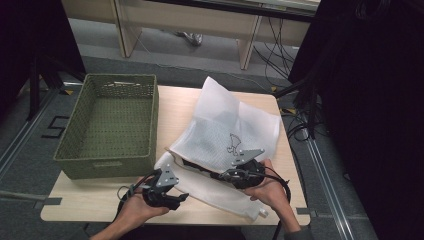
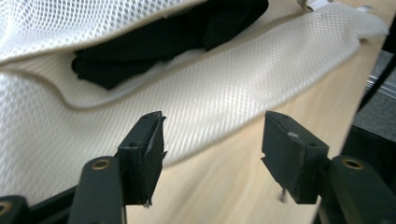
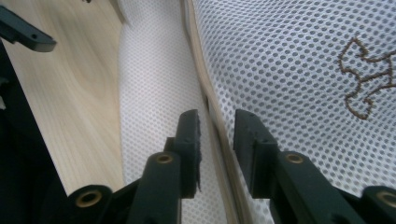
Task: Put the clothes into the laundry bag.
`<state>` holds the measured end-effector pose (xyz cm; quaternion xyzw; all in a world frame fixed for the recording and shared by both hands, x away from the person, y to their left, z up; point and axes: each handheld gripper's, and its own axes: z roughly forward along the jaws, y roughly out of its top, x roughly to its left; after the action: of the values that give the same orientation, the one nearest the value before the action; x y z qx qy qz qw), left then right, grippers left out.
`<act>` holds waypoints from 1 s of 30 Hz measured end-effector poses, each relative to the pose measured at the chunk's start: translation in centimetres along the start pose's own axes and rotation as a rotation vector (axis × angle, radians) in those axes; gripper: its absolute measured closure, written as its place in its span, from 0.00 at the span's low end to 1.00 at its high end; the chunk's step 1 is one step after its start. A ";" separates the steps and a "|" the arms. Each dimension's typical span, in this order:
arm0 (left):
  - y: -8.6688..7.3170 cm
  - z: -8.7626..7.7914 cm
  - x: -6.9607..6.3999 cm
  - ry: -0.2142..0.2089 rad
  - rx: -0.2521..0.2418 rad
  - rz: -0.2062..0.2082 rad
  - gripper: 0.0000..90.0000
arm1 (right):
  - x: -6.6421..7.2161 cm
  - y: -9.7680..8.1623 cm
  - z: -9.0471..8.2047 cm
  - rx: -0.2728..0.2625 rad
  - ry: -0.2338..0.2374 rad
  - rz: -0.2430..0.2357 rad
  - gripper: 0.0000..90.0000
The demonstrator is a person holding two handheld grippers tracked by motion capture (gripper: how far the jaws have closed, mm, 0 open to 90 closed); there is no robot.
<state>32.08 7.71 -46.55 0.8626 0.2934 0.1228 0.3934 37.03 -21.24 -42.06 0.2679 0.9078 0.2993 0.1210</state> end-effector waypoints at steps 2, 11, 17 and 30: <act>-0.5 -0.8 0.3 -0.004 0.003 -0.007 0.40 | 0.2 0.1 -0.4 -0.017 -0.004 -0.001 0.74; -2.5 -4.4 2.3 0.043 -0.044 -0.070 0.37 | 0.7 -0.4 -1.9 -0.093 -0.027 -0.004 0.59; -3.5 -6.2 2.8 0.051 -0.053 -0.119 0.36 | 1.2 -1.8 -2.9 -0.099 -0.079 0.075 0.54; -5.3 -8.6 3.1 0.070 -0.081 -0.182 0.32 | 1.8 -6.4 -3.7 -0.063 -0.141 0.189 0.50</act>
<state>28.54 17.55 -44.89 0.8109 0.3790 0.1286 0.4270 31.48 -26.31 -43.10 0.3687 0.8579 0.3181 0.1640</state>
